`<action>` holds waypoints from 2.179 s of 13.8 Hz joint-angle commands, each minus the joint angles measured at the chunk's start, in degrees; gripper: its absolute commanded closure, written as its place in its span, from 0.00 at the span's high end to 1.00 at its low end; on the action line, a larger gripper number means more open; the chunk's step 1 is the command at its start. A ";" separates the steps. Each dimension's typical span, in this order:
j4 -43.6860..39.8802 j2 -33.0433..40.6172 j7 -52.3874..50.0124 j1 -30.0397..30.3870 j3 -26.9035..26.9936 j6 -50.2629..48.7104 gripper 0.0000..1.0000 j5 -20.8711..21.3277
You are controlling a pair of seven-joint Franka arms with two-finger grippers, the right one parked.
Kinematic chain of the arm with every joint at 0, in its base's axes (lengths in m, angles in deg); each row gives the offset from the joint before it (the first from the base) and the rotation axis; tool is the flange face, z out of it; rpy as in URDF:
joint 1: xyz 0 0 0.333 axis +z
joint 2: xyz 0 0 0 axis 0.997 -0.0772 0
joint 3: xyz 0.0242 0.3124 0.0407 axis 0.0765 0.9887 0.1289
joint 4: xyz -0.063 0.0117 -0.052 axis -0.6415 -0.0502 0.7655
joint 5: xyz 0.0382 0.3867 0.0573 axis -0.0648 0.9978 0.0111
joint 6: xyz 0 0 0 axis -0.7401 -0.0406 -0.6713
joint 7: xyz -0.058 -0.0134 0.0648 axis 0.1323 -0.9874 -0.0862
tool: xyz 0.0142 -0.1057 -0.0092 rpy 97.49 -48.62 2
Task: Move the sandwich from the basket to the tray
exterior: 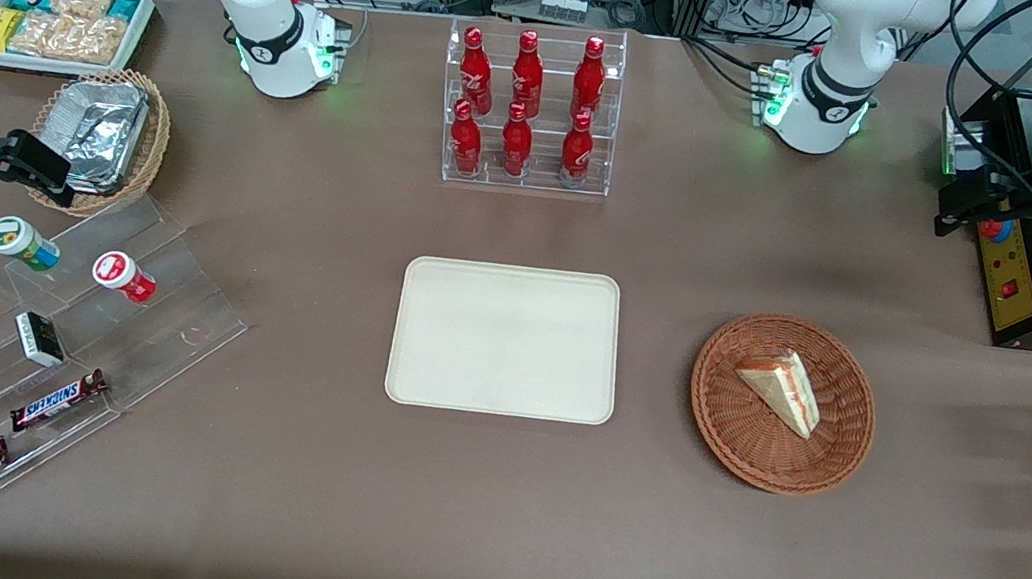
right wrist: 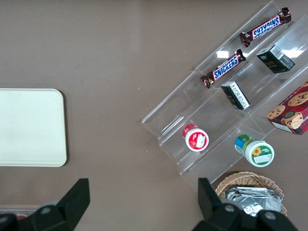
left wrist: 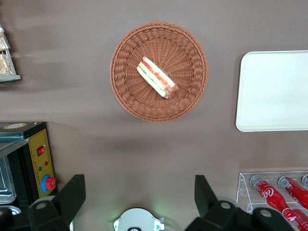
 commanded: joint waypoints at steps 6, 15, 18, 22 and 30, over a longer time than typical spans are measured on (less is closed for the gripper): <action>9.26 0.74 0.80 -0.43 1.01 5.14 1.00 -0.33; 22.27 -0.14 0.10 -0.52 2.51 22.89 1.00 -0.60; 25.00 -1.19 -1.65 -0.52 2.51 27.55 1.00 -0.60; 28.09 -3.29 -5.08 -0.52 2.51 33.10 1.00 -0.77; 28.97 -7.16 -23.70 -1.57 2.24 37.58 1.00 -0.25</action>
